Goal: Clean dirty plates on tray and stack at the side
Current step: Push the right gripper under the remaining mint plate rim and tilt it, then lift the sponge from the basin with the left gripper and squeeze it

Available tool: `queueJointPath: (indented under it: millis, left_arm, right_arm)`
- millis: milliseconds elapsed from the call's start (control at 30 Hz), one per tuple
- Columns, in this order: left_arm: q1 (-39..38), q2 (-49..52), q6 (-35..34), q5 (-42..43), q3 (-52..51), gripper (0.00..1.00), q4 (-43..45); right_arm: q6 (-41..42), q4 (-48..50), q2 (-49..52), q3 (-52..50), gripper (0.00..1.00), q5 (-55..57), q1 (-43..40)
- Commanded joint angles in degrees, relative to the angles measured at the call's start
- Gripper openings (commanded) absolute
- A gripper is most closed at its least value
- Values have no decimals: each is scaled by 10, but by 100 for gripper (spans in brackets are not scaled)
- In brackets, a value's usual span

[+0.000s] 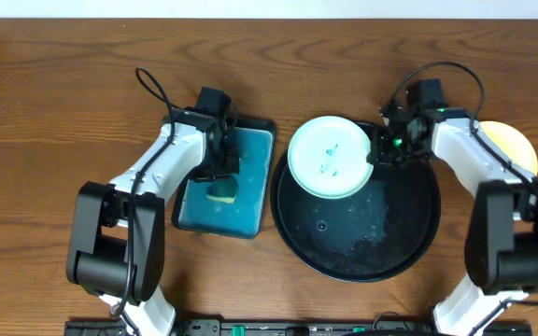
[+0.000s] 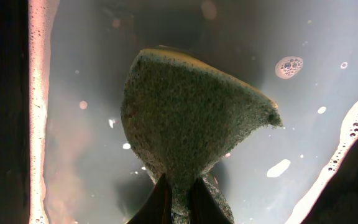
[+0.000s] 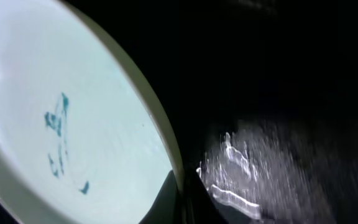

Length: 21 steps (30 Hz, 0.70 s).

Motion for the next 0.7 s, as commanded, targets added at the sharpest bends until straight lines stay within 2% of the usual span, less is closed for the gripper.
queueJointPath:
  millis: [0, 167, 667]
  left_arm:
    - [4, 2, 3, -11, -2, 7, -2]
    - [4, 0, 3, -11, -2, 7, -5]
    - [4, -118, 8, -7, -2, 7, -12]
  right_arm:
    - [-5, -45, -31, 5, 1, 23, 7]
    - [-5, -86, -24, -15, 1, 52, 29]
    - [-5, -44, -24, -73, 1, 87, 78]
